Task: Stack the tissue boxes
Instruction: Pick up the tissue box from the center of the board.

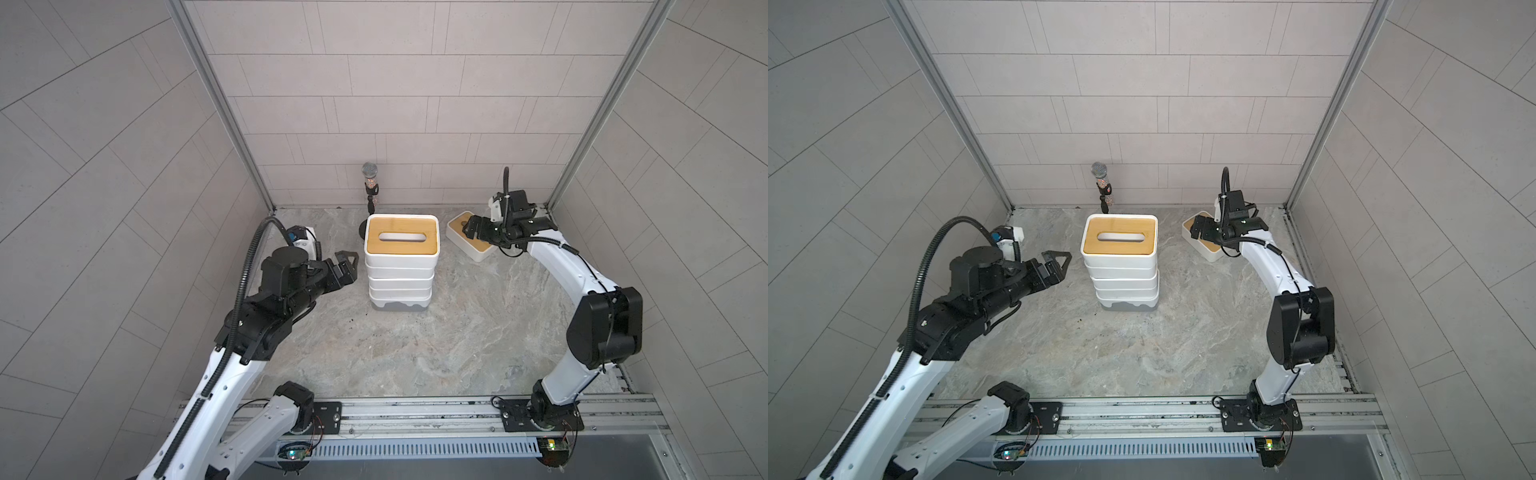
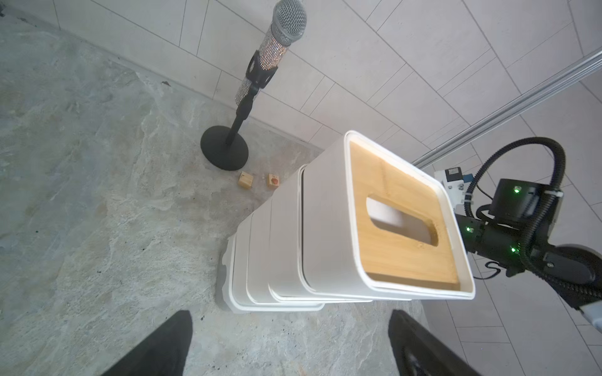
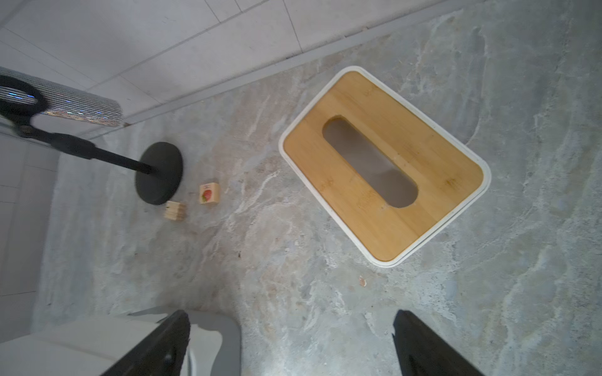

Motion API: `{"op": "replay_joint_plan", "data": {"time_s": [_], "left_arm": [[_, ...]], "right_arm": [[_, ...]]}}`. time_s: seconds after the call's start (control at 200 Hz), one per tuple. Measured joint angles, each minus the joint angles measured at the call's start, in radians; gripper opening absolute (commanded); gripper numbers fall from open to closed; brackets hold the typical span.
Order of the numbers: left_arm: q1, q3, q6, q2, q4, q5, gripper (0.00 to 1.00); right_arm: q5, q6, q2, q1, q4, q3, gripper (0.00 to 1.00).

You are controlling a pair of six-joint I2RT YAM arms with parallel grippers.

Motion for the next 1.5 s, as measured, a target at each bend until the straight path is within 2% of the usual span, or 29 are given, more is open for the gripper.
{"op": "replay_joint_plan", "data": {"time_s": [0.22,0.45,0.631,0.931,1.121,1.376,1.501], "left_arm": [[0.0,-0.139,-0.043,-0.105,-0.001,-0.027,1.0],[0.0,-0.175,-0.064,-0.126,0.004,-0.074,1.0],[0.0,-0.198,-0.089,-0.123,0.013,-0.088,1.0],[0.0,-0.213,-0.108,-0.106,0.027,-0.089,1.0],[0.0,-0.214,-0.11,-0.107,0.028,-0.09,1.0],[0.0,-0.214,-0.109,-0.106,0.026,-0.105,1.0],[0.0,-0.214,-0.108,-0.097,0.026,-0.105,1.0]], "right_arm": [[0.079,-0.074,0.19,-0.002,-0.027,0.17,0.95],[0.113,-0.136,0.354,-0.003,-0.092,0.327,0.95],[0.138,-0.179,0.435,-0.005,-0.141,0.381,0.96],[0.131,-0.214,0.51,-0.006,-0.196,0.453,0.95],[0.114,-0.222,0.521,-0.006,-0.222,0.461,0.9],[0.115,-0.217,0.459,0.001,-0.15,0.345,0.87],[0.126,-0.216,0.454,0.007,-0.15,0.337,0.87]]}}
